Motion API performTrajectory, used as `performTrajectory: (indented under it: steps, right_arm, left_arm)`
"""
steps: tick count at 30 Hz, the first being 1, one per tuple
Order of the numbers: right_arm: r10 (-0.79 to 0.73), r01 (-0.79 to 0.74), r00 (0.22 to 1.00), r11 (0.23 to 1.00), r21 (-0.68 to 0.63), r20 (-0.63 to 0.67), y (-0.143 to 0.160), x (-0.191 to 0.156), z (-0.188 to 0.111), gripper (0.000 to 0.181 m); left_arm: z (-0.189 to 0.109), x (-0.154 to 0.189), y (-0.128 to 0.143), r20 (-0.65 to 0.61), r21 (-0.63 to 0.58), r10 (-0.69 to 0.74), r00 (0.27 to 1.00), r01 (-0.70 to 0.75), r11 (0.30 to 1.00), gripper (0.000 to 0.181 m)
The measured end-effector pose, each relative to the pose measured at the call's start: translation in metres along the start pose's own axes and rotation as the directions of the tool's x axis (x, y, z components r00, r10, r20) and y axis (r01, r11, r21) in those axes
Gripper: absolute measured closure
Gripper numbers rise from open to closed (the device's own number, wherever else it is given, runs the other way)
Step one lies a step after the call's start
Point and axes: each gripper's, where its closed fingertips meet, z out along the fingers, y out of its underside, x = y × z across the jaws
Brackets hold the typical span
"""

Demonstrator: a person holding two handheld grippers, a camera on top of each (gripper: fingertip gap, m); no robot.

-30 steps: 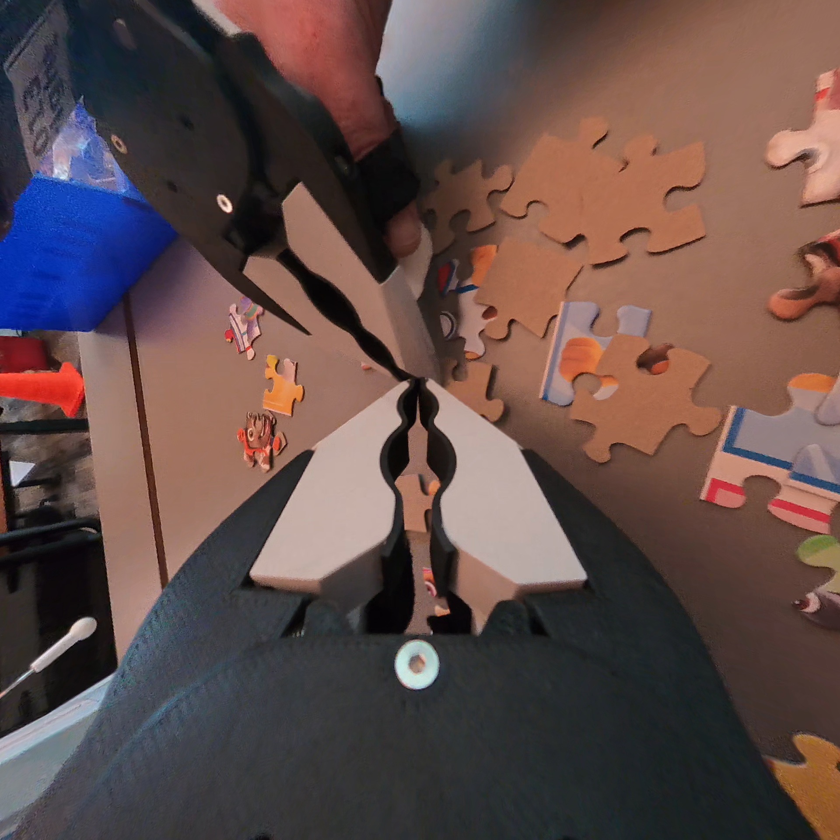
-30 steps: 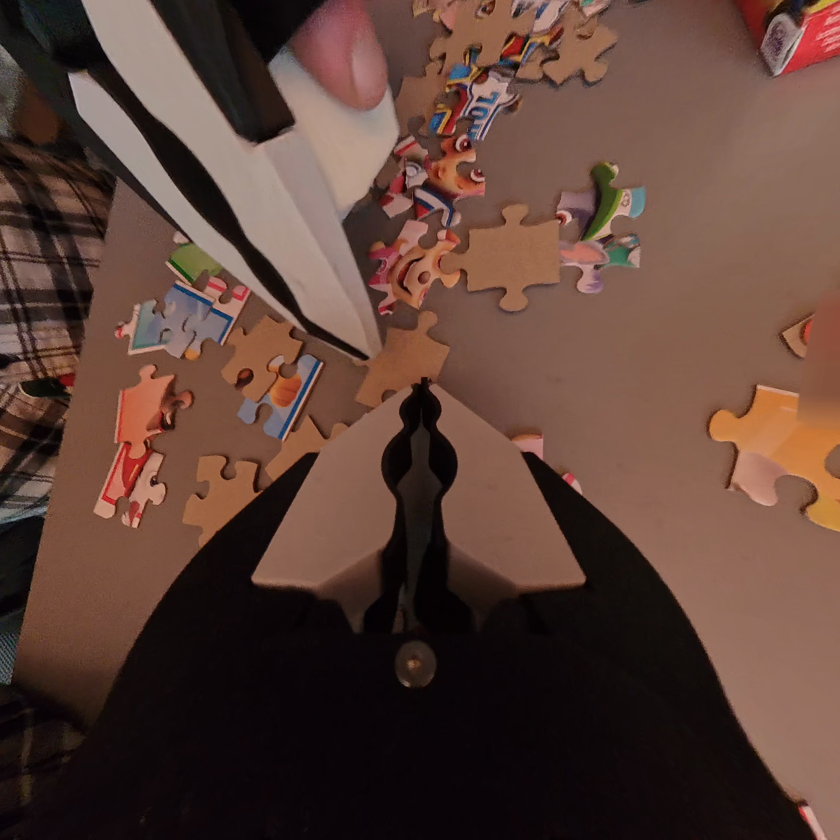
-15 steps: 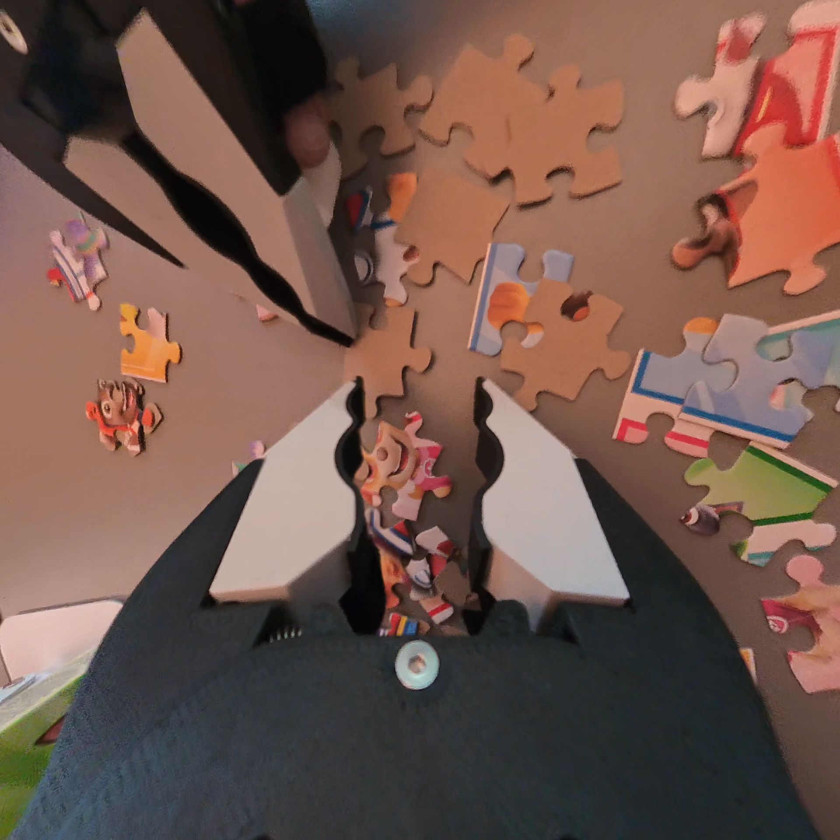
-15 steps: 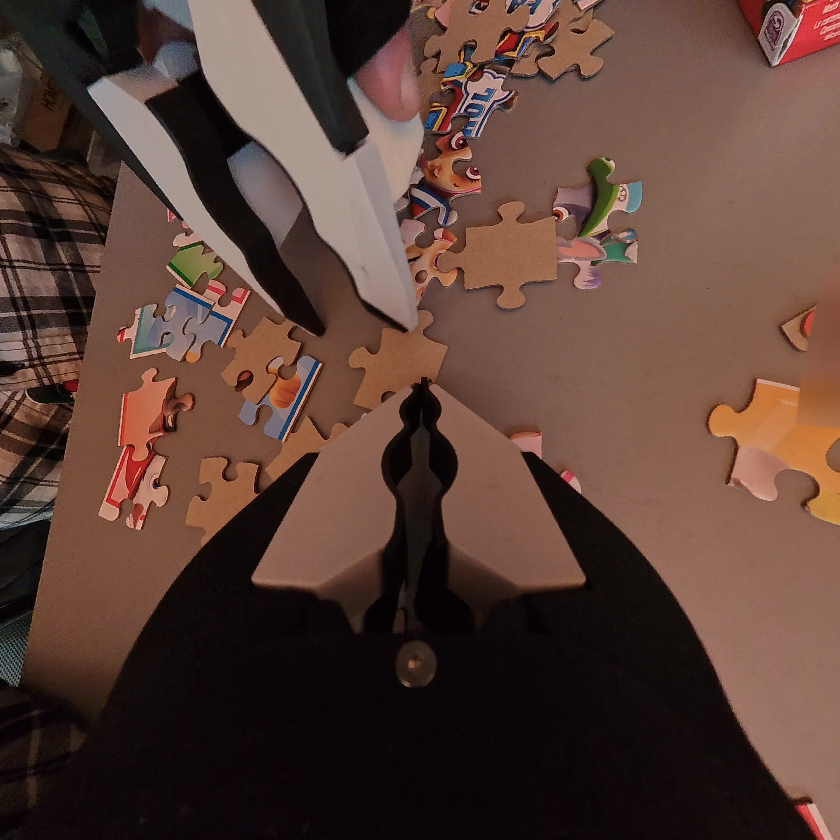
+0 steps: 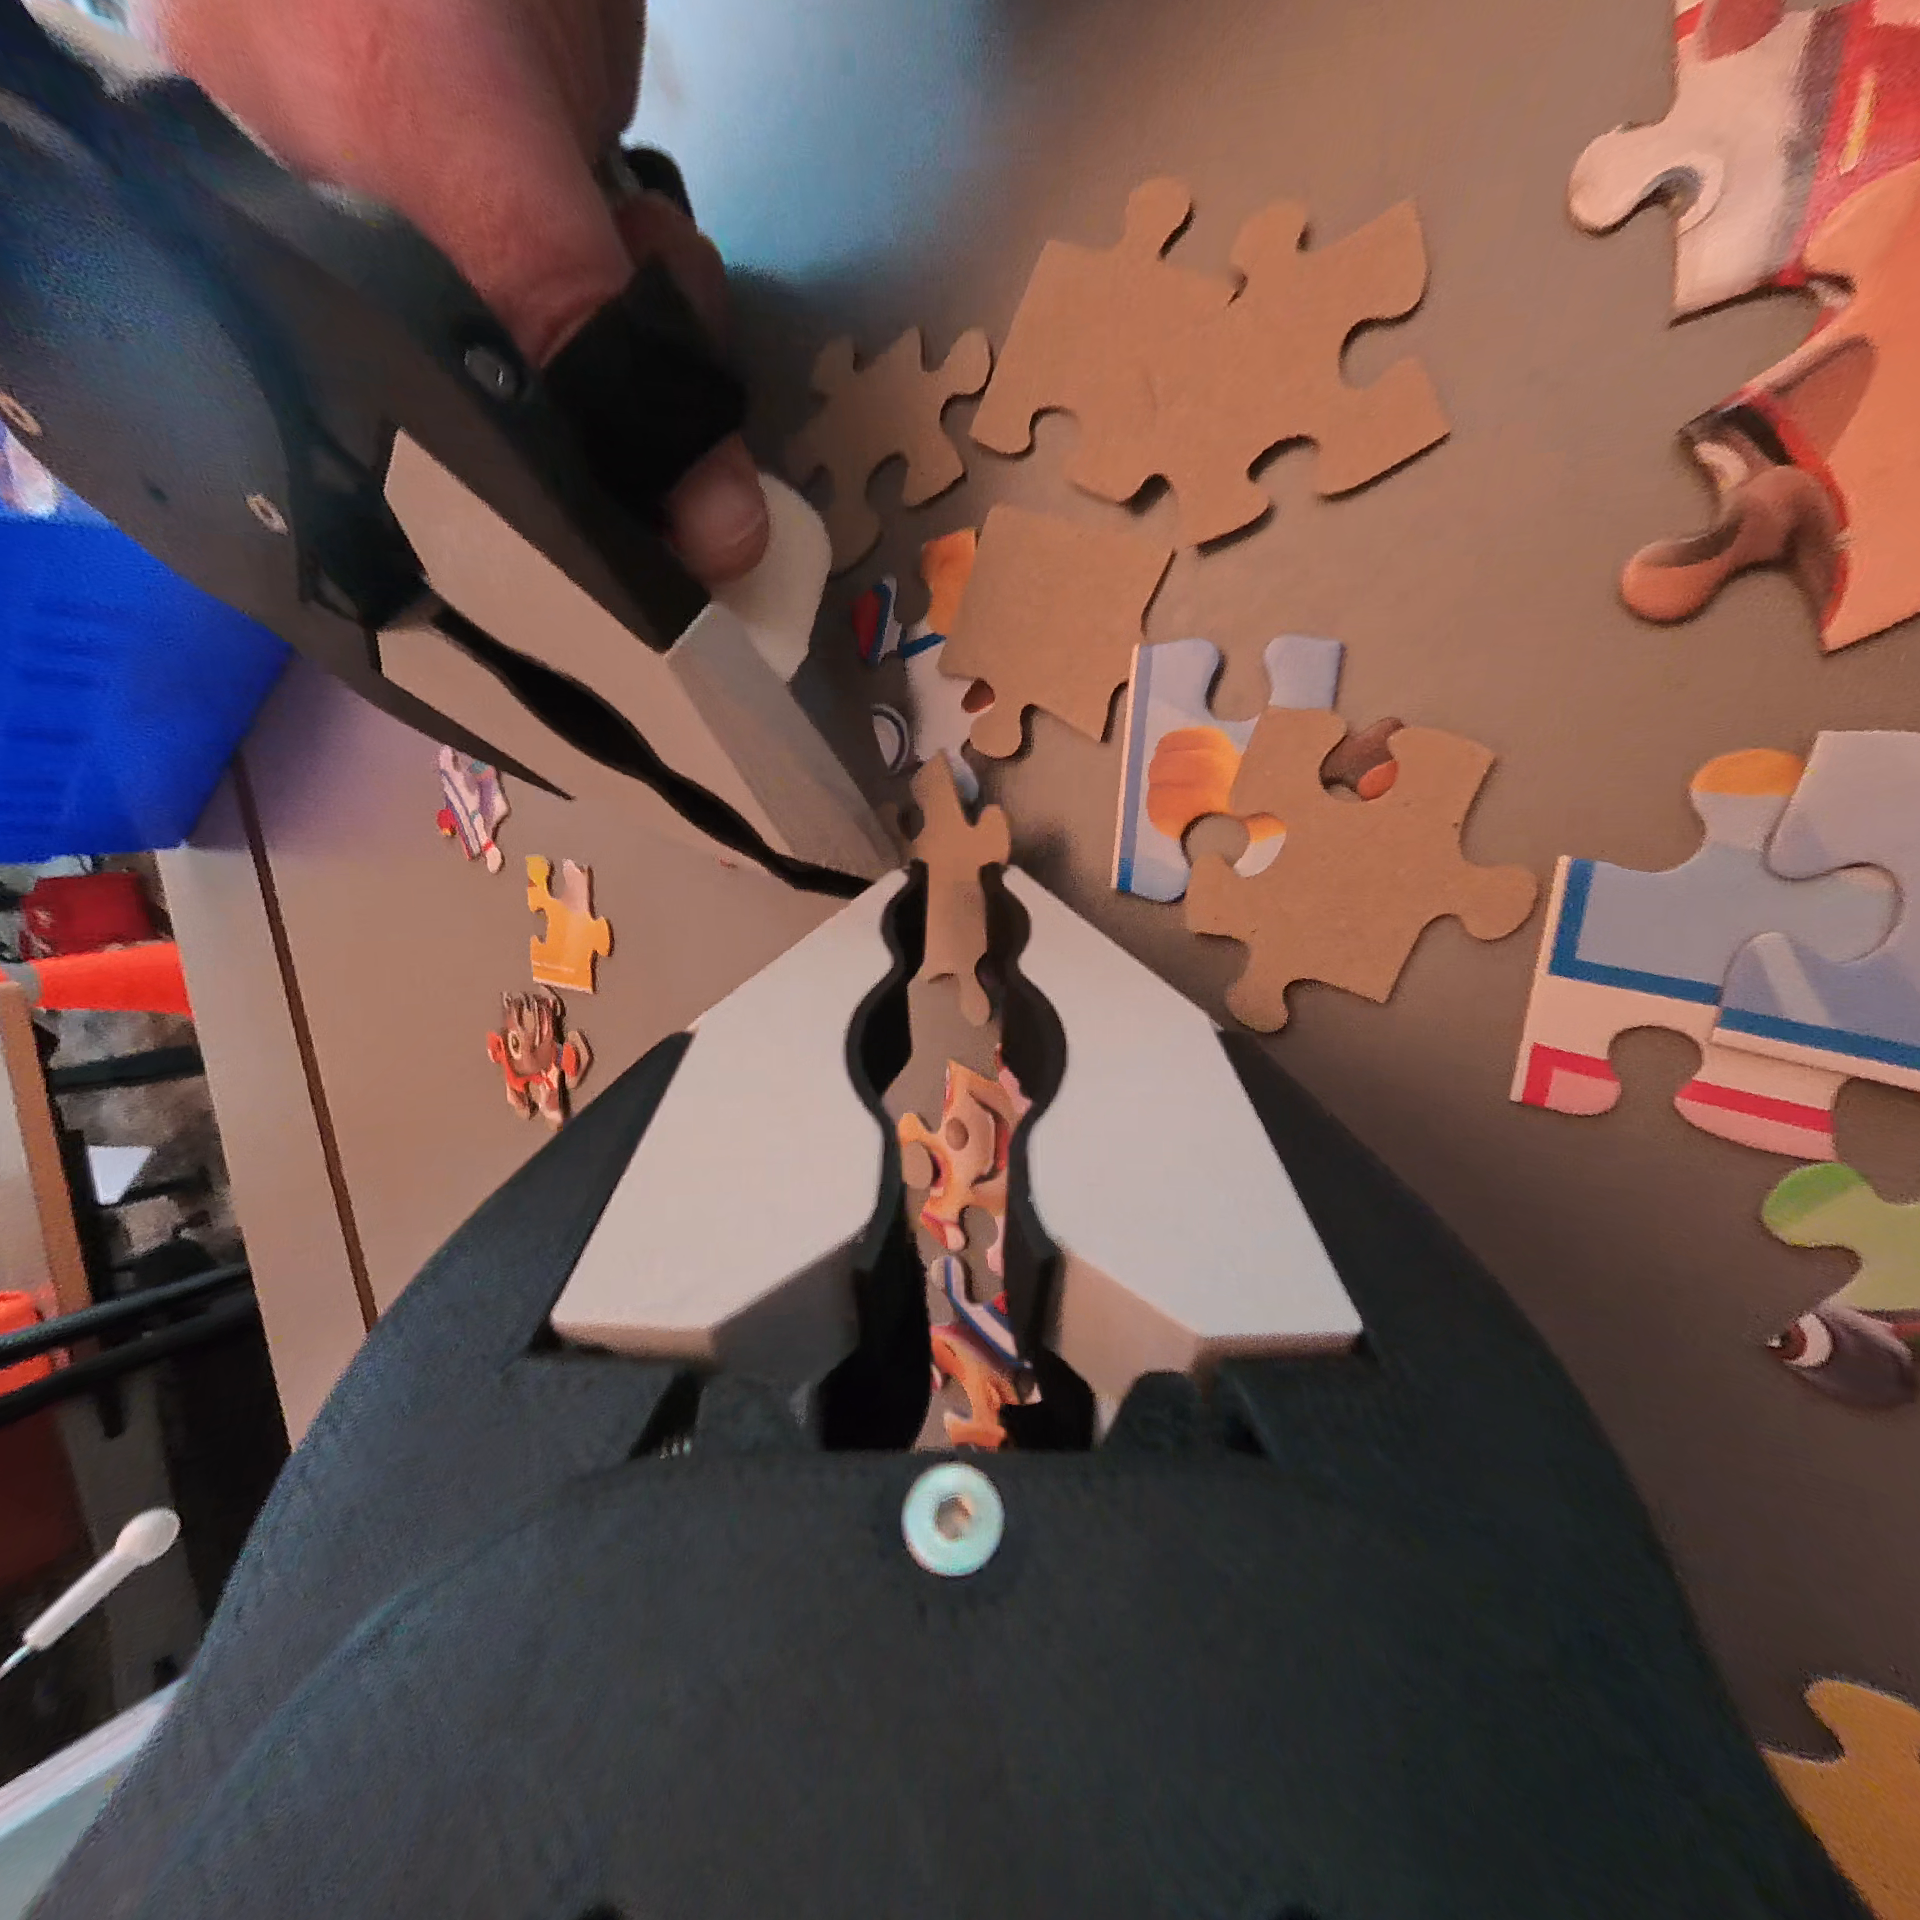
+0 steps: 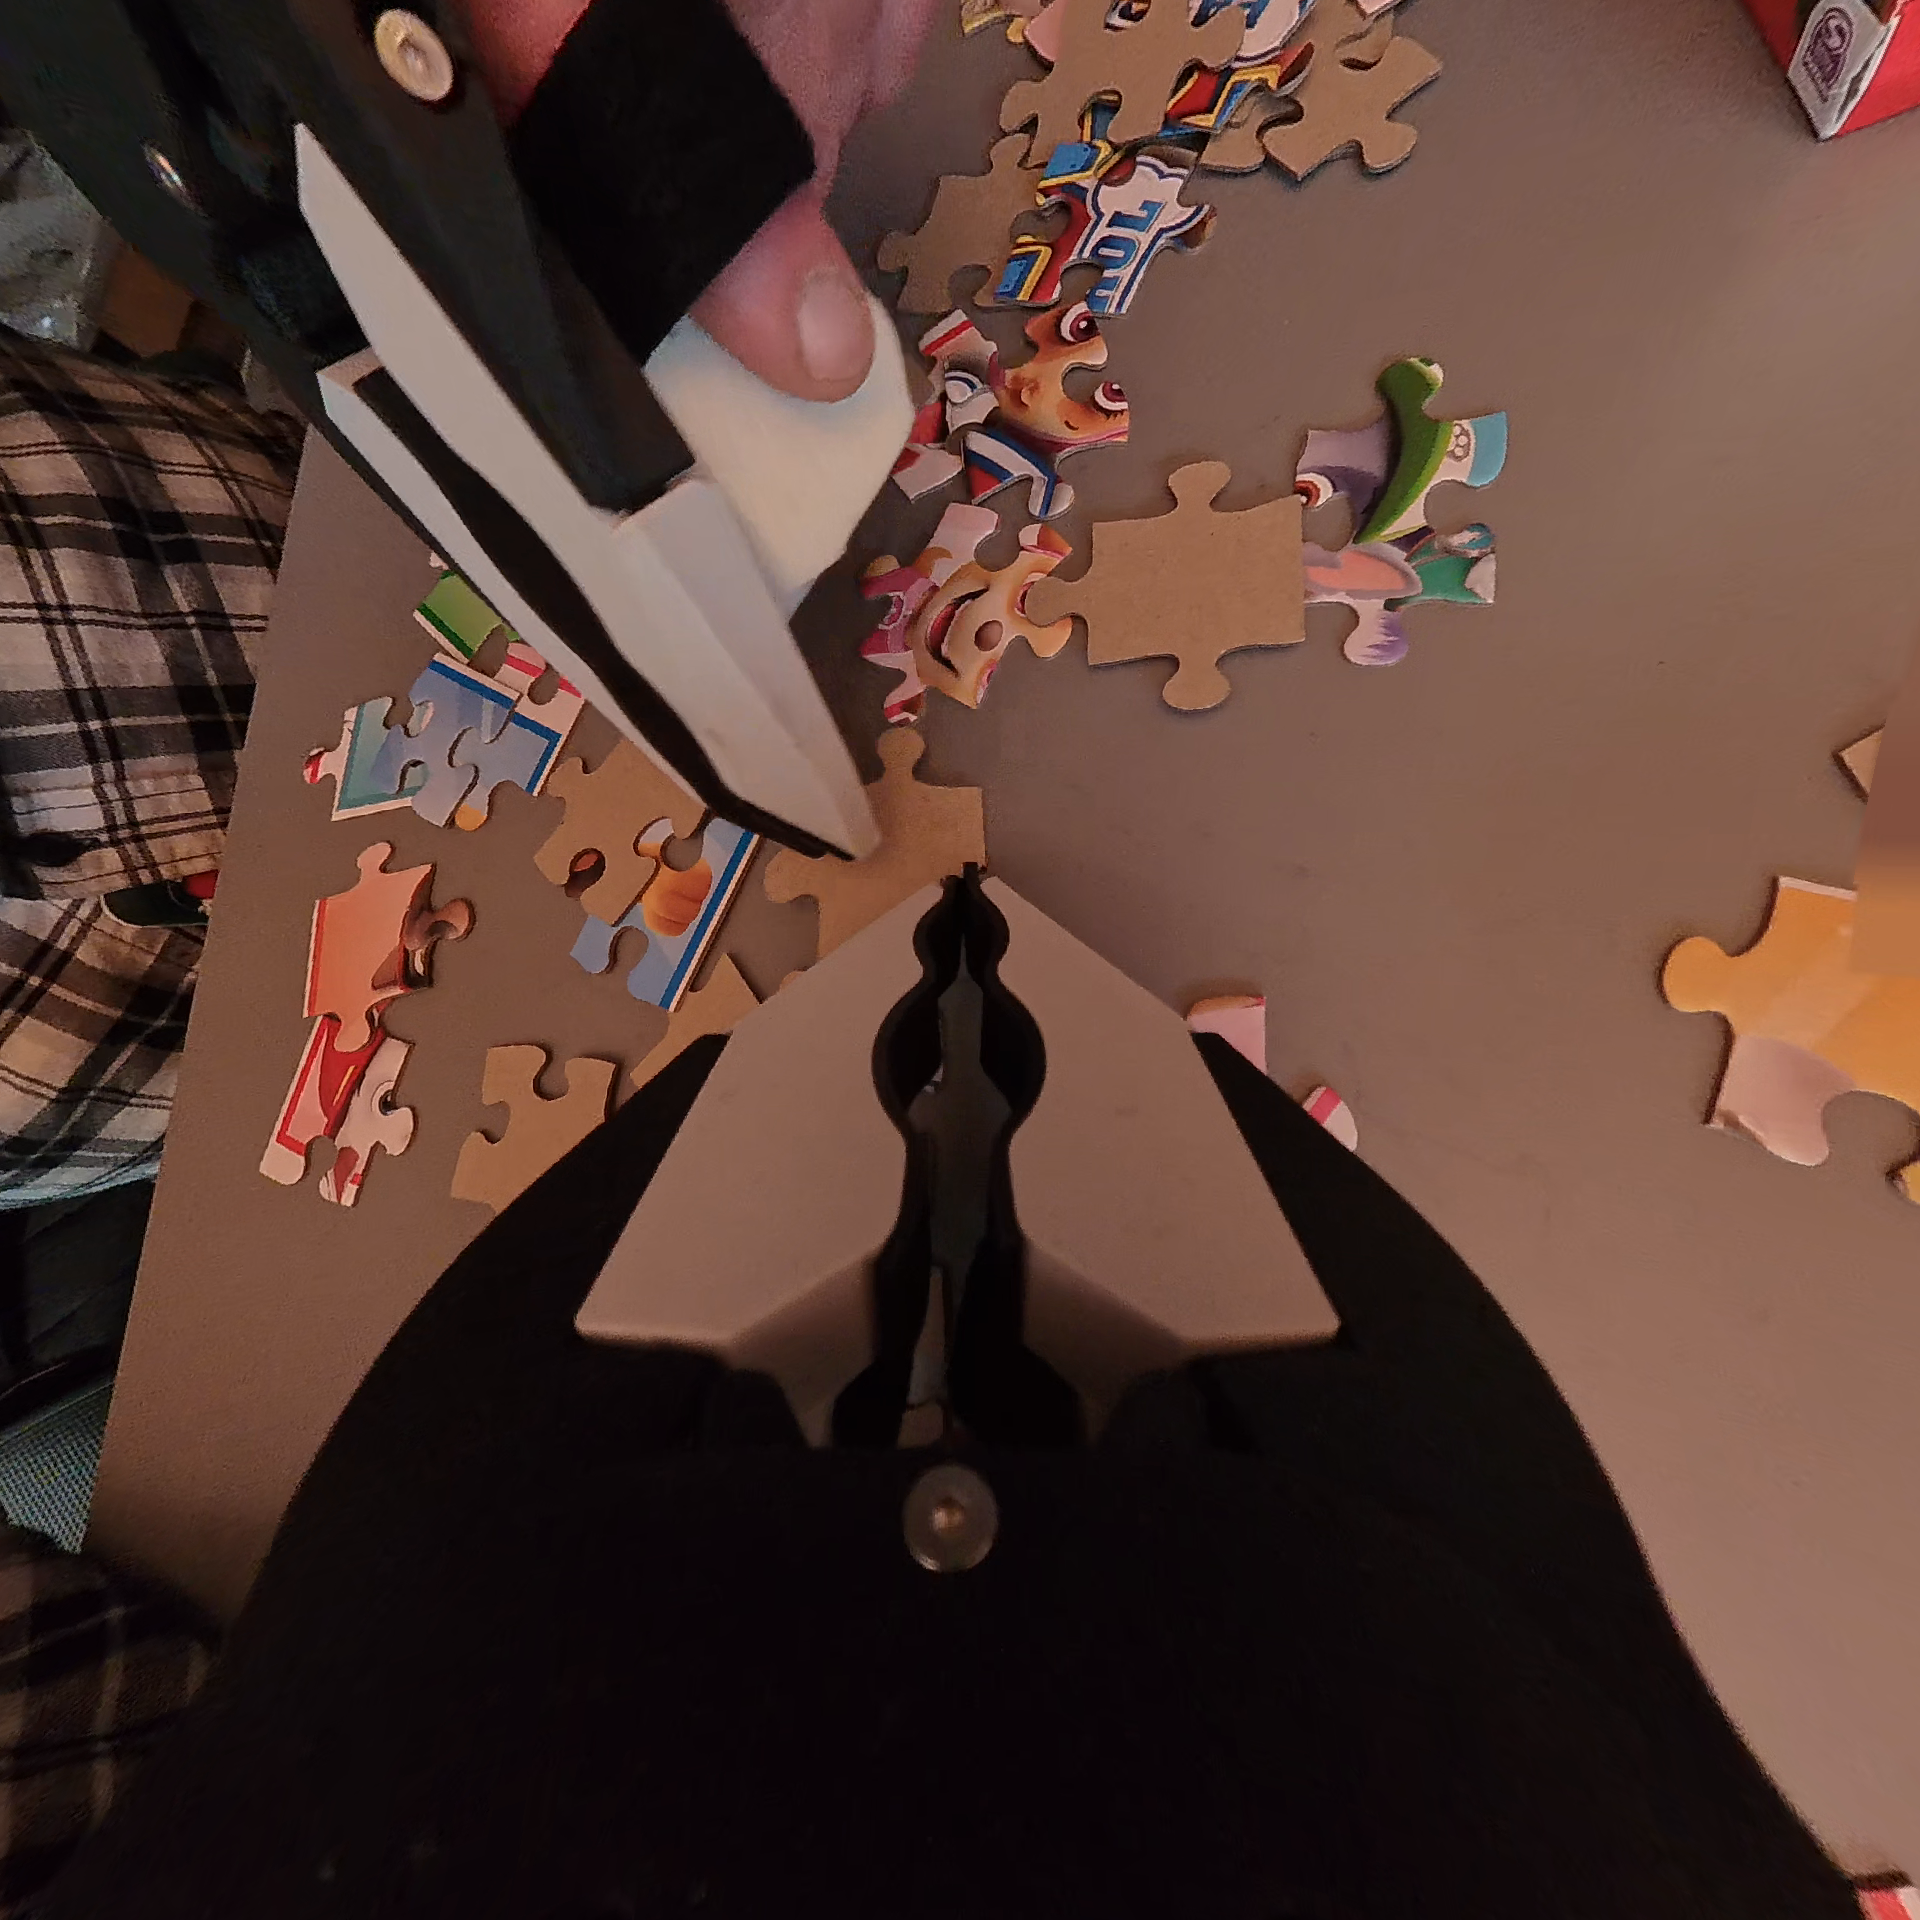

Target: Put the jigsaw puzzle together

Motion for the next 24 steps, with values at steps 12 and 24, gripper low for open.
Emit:
performTrajectory:
  steps: [12, 24]
  right_arm:
    - [0.009, -0.009, 1.000, 1.000, 0.010, 0.004, -0.001, 0.000, -0.001, 0.181]
    - [0.040, -0.041, 0.998, 0.999, 0.023, 0.043, 0.000, -0.004, -0.005, 0.181]
  left_arm:
    - [-0.002, 0.001, -0.002, -0.005, 0.059, -0.052, 0.999, 0.052, 0.997, 0.181]
    - [-0.009, -0.011, -0.003, -0.065, 0.173, -0.271, 0.960, 0.278, 0.945, 0.181]
